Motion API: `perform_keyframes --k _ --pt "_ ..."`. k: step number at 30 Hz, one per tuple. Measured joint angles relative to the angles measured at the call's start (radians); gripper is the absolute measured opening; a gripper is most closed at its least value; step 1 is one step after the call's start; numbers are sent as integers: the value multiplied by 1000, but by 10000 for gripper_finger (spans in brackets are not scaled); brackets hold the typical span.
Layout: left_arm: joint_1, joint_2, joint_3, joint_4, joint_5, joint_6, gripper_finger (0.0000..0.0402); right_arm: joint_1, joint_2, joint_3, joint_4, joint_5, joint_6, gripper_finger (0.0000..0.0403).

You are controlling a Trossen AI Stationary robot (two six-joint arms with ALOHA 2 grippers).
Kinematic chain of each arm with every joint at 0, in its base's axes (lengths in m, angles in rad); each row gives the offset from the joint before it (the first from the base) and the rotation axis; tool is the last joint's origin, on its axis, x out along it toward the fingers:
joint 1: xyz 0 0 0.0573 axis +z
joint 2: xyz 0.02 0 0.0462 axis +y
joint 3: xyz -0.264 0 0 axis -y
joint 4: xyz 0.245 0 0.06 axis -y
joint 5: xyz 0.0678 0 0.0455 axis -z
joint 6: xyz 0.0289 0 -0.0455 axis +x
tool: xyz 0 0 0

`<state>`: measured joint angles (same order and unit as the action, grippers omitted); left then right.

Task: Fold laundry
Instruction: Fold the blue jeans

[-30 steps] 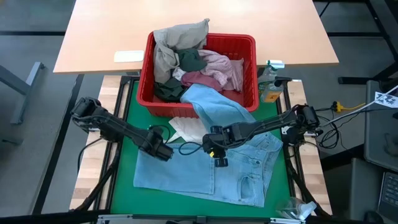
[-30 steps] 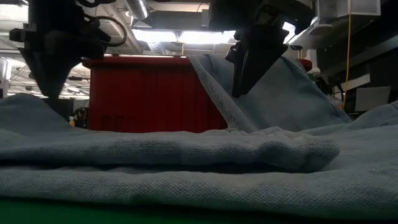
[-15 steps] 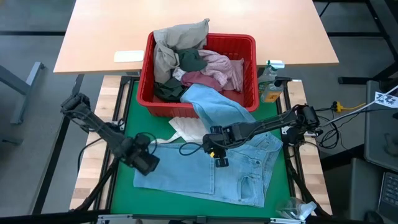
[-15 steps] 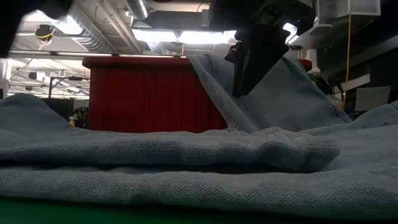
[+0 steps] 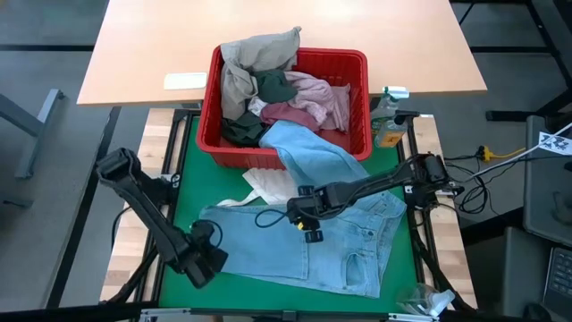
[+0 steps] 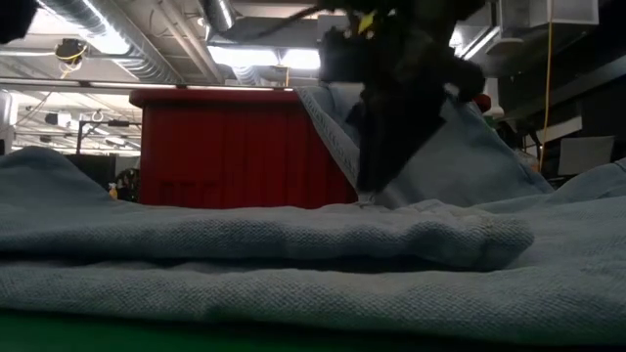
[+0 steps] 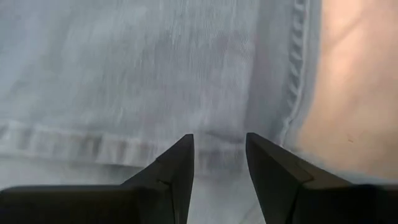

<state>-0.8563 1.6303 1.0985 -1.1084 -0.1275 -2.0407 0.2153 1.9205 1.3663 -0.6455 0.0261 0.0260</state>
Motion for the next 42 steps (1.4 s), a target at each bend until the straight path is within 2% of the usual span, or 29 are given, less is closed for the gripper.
perform_keyframes --k 9,15,19,24,33,35,42 --pt "-30 130 0 -4 14 5 120 0 90 -5 19 4 2 145" --pt "-30 215 0 -2 46 8 120 0 105 -3 16 4 3 145" --pt "-30 229 1 -3 59 5 120 0 103 -4 14 3 3 145" --pt "-11 154 -1 2 36 -16 120 0 103 3 1 2 3 145" --pt "4 -71 0 -32 -170 -93 120 0 111 90 -127 -1 -6 145" --pt "21 -92 0 -62 -201 -114 120 0 111 108 -135 -1 -7 145" --pt "125 -78 0 -204 -200 -113 120 0 111 119 -149 -1 -8 145"
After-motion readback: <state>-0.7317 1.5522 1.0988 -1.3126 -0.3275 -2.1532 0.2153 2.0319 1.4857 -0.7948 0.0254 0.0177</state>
